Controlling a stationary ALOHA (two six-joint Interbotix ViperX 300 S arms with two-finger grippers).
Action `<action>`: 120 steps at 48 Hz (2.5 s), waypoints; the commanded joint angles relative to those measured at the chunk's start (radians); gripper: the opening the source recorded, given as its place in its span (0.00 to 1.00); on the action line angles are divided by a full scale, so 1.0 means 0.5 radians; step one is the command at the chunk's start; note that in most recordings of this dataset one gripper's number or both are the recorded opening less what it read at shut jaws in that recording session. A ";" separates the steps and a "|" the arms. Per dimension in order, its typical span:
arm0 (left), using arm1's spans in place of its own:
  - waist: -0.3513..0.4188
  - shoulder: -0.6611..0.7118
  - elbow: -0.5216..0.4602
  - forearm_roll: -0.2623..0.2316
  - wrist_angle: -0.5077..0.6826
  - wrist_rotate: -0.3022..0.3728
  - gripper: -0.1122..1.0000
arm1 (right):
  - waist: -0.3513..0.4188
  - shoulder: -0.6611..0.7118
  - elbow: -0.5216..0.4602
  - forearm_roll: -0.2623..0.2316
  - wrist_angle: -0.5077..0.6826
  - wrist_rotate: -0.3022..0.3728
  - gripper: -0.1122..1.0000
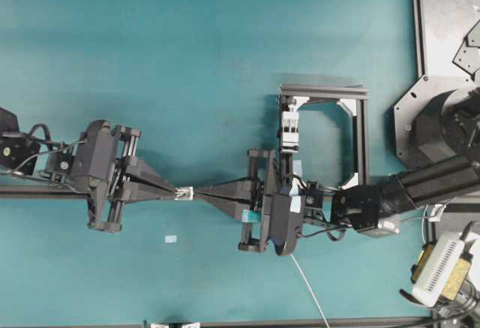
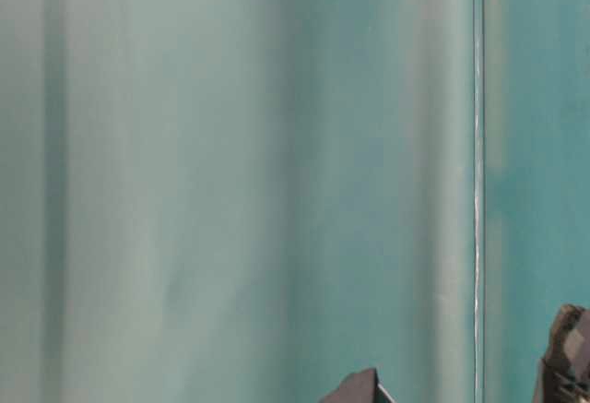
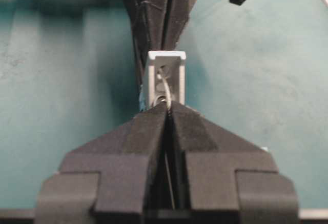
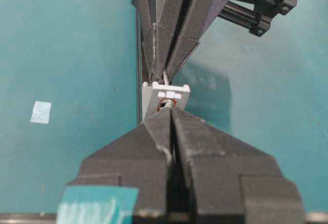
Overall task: Insert the wire into the hole on the right side and pull it with the left arm.
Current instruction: 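Close the left gripper on the wire tip emerging from the clip, then open the right gripper and pull the wire leftward with the left gripper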
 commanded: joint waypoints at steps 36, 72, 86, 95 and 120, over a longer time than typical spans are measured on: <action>-0.006 -0.092 -0.009 0.009 0.071 0.003 0.01 | -0.012 -0.129 0.034 0.000 0.015 0.028 0.12; -0.006 -0.144 0.043 0.006 0.117 0.006 0.01 | 0.025 -0.245 0.046 -0.003 0.166 0.025 0.82; -0.009 -0.374 0.209 0.009 0.267 0.003 0.01 | 0.028 -0.245 0.049 -0.003 0.166 0.025 0.82; -0.006 -0.488 0.307 0.021 0.344 0.003 0.01 | 0.028 -0.245 0.052 -0.003 0.166 0.025 0.82; -0.043 -0.871 0.635 0.021 0.491 -0.003 0.01 | 0.028 -0.245 0.052 0.000 0.166 0.025 0.82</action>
